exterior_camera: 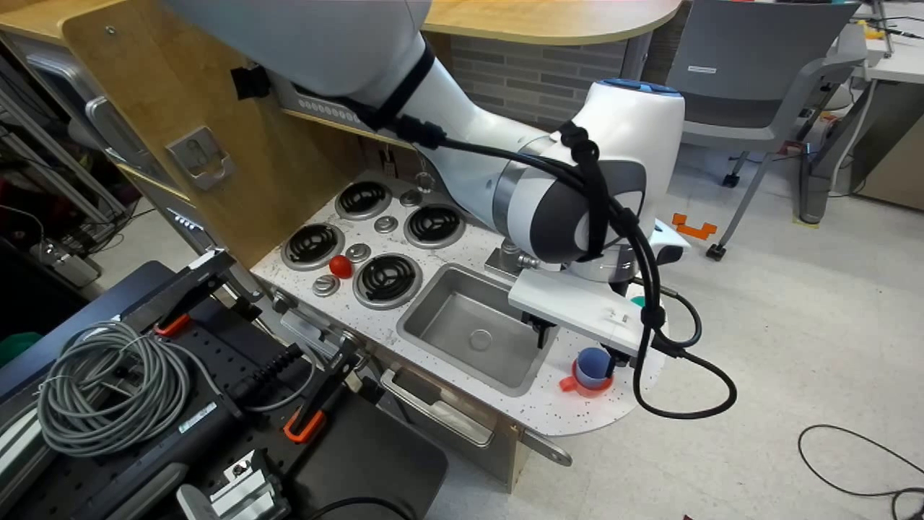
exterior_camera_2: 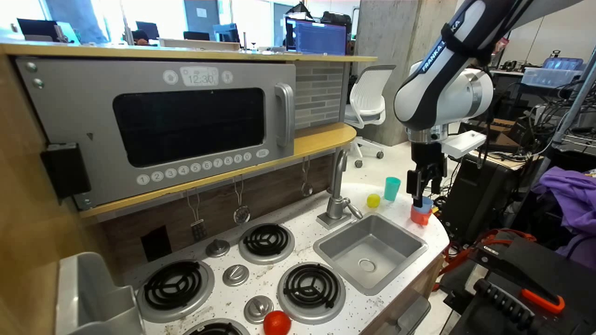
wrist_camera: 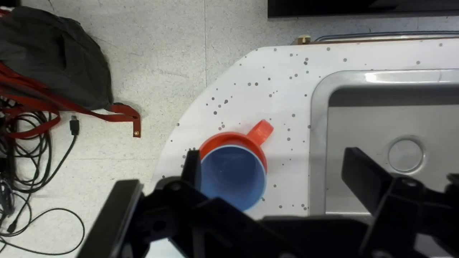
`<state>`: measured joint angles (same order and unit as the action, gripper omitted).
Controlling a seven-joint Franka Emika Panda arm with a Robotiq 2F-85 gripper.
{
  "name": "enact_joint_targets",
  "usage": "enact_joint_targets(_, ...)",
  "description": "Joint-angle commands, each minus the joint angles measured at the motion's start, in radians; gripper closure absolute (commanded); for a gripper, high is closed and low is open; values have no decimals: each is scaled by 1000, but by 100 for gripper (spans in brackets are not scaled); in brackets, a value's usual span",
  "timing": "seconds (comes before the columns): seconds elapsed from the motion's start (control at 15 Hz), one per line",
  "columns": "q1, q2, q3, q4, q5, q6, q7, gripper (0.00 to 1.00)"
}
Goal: Take the blue cup out of the orange cup and put it in the sink
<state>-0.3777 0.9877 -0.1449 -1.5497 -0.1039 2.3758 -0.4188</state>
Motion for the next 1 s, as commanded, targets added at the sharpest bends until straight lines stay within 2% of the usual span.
enact_joint_targets(0.0, 28, 51, -17, 53, -41, 1, 45, 0)
enact_joint_targets(0.4, 61, 77, -26, 72, -71, 0, 77, 0)
enact_joint_targets(0.47, 65, 79, -26, 75, -74, -2, 80, 3)
enact_joint_targets(0.53, 67, 82, -26, 79, -75, -3, 82, 27)
enact_joint_targets(0.67, 70, 84, -25, 84, -75, -6, 85, 28)
enact_joint_targets(0.93, 62, 80, -25, 92, -66, -16, 89, 60)
